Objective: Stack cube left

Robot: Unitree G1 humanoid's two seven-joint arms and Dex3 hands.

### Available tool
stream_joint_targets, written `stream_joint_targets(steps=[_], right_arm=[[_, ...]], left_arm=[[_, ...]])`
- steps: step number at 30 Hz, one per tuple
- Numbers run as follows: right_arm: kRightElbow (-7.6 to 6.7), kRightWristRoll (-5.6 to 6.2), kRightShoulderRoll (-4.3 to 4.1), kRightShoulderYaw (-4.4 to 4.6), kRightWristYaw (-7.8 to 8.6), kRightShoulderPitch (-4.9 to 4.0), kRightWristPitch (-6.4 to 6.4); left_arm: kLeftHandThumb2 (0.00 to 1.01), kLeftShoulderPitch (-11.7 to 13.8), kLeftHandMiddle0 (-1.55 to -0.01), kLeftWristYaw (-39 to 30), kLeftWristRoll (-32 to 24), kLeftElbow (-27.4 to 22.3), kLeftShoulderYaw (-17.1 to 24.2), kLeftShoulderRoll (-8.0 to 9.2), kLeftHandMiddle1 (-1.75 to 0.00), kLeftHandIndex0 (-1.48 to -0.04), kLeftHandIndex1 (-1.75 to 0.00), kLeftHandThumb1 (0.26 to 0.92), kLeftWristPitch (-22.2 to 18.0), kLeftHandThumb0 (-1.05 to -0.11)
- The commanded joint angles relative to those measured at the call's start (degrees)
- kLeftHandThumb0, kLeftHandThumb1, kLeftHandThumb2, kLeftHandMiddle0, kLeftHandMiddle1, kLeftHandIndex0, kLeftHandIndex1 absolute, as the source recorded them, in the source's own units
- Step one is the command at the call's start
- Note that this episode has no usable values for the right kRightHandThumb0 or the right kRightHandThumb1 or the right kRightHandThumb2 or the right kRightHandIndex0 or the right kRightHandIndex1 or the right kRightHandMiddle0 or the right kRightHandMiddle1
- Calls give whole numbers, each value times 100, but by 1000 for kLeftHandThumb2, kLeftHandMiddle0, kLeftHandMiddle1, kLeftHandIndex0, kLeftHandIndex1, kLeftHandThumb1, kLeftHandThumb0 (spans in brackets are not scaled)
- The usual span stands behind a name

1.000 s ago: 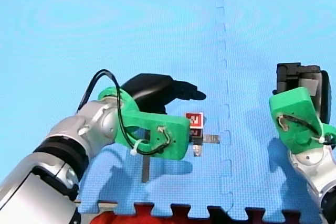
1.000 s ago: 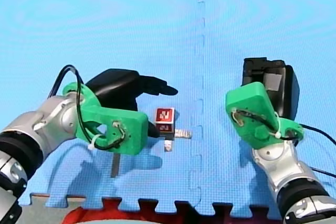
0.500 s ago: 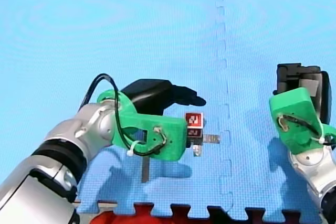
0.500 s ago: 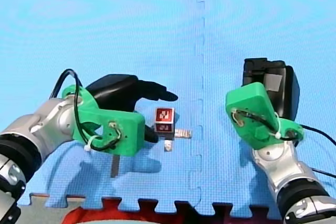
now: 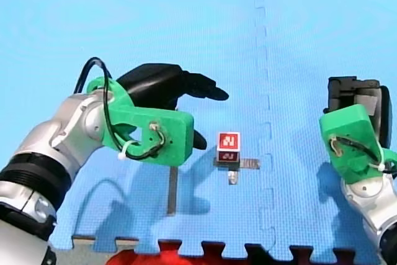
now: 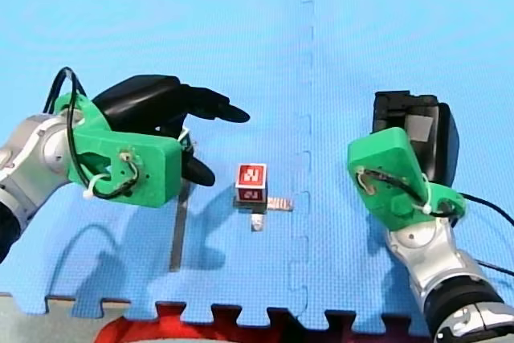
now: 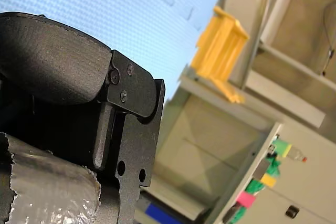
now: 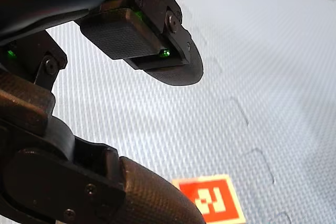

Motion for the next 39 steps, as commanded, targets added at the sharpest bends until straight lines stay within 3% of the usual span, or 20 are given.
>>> stream_joint_targets(steps=[1, 8, 10, 13, 16, 19, 22, 26, 39], right_arm=[[28, 118, -10, -85, 87, 46, 61], [18, 171, 15, -112, 158, 39, 112], [25, 175, 16, -109, 160, 34, 126], [36, 176, 16, -105, 169, 30, 142], [36, 176, 14, -103, 180, 29, 148], [30, 179, 7, -107, 192, 36, 142], [25, 188, -3, -116, 212, 43, 131], [17, 187, -21, -120, 222, 55, 106], [-17, 176, -72, -120, 217, 84, 53]], left_arm=[[1, 356, -945, -256, -162, -902, 172, 271, -1024, -656, -4, 838, 277, -1048], [0, 638, -947, -584, -265, -1797, 298, 392, -991, -648, 0, 833, 713, -1048], [0, 716, -897, -627, -295, -2004, 350, 423, -1179, -656, -2, 831, 778, -1048], [0, 803, -878, -602, -320, -2199, 421, 422, -1253, -667, -6, 825, 915, -1048], [1, 623, -897, -217, -262, -1611, 460, 442, -1308, -692, -15, 826, 571, -1048], [5, 472, -869, 705, 17, -846, 422, 401, -1655, -782, -24, 841, 55, -1048], [8, 405, -904, 1094, 71, -491, 457, 314, -1737, -795, -17, 854, 125, -1048], [5, 125, -928, 1452, 91, 501, 403, 156, -1746, -781, -5, 854, 103, -1048], [2, -223, -945, 1713, 153, 1389, 299, 18, -1746, -789, -7, 853, 0, -1048]])
